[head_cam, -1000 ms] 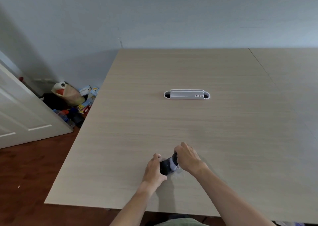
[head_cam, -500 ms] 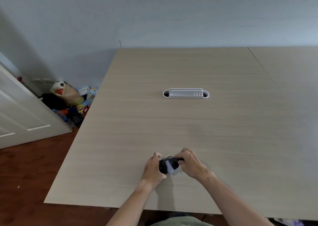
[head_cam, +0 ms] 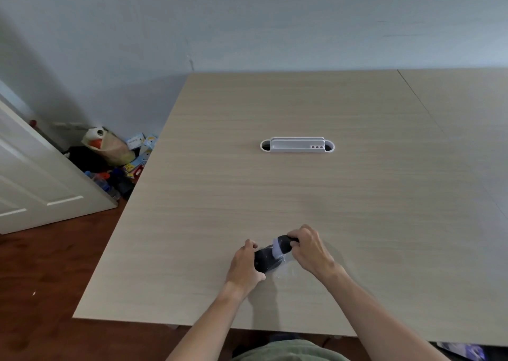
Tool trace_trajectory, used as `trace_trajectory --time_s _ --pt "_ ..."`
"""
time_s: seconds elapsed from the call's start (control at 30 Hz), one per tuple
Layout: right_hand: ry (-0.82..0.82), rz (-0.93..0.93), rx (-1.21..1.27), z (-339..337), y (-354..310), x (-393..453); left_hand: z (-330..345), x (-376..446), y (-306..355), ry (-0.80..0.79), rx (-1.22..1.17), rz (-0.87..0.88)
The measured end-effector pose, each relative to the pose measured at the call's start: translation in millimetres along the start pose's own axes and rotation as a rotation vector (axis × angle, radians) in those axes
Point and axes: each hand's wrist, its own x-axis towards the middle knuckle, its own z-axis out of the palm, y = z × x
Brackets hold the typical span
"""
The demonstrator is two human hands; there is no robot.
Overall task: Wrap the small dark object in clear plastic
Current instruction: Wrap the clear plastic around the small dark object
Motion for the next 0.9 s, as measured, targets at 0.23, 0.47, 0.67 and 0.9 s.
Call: trace_trajectory --time_s 0.23,0.47,0.67,0.9 --pt "-0.171 -0.113 -0.097 12 -20 4 -5 2 1 -0.016 0.024 0.002" --pt "0.038 -0.007 -0.014 1 -16 9 -5 0 4 -0.012 0.036 -0.007" --pt "-0.032 -0.044 -0.042 15 -9 2 -8 -1 6 -0.014 0.052 -0.008" --pt "0.092 -0.028 0.051 8 -14 -2 -10 -1 8 -0.015 0.053 -0.001"
